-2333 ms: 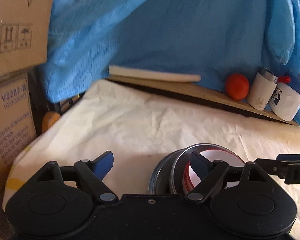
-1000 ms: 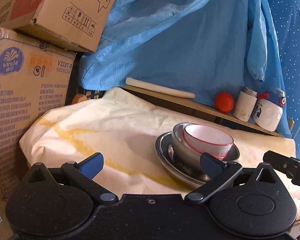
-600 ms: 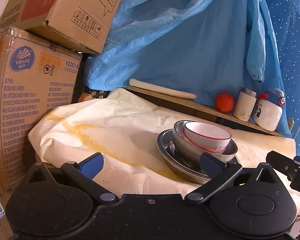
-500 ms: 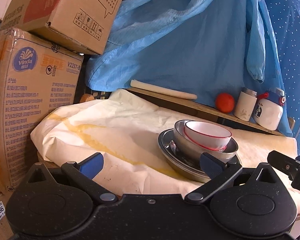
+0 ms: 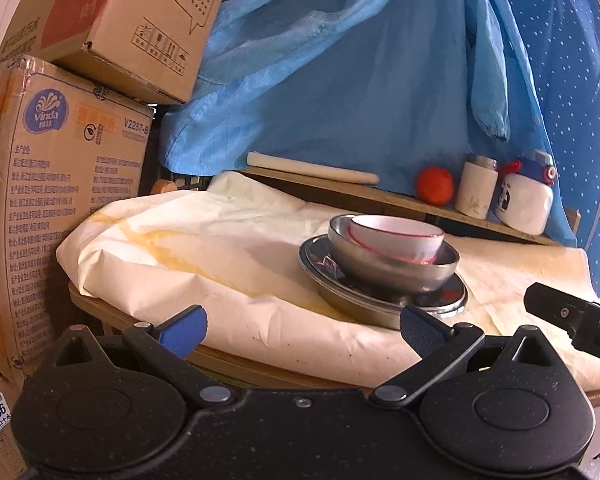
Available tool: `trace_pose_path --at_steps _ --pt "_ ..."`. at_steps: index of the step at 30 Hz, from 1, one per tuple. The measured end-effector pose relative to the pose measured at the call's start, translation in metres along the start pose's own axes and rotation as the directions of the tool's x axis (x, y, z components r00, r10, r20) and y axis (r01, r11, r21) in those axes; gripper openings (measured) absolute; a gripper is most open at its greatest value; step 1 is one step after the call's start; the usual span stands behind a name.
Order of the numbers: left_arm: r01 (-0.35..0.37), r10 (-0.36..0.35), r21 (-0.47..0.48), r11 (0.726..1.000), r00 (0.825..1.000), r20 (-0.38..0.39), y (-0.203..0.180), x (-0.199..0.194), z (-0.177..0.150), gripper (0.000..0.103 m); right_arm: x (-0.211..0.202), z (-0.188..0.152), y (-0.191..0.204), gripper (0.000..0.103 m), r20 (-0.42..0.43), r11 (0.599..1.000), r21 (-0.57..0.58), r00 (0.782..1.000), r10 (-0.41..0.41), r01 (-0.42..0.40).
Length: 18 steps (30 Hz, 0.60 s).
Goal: Organize plates and bowls
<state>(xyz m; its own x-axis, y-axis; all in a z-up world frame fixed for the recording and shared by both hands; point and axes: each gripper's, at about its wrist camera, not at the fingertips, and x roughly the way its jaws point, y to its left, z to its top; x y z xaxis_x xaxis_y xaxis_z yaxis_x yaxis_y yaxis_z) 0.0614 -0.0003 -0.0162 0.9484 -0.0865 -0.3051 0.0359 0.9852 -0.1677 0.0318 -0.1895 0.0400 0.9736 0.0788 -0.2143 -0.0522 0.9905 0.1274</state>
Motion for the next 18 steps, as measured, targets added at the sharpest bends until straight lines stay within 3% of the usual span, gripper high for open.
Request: trace_pose_path --at_steps 18 --pt "-0.022 0.022 0.019 1.000 1.000 -0.001 -0.0007 0.0007 -0.0040 0.102 0.0026 -0.0089 -0.0057 0.103 -0.010 1.000 0.004 1.000 -0.024 0.024"
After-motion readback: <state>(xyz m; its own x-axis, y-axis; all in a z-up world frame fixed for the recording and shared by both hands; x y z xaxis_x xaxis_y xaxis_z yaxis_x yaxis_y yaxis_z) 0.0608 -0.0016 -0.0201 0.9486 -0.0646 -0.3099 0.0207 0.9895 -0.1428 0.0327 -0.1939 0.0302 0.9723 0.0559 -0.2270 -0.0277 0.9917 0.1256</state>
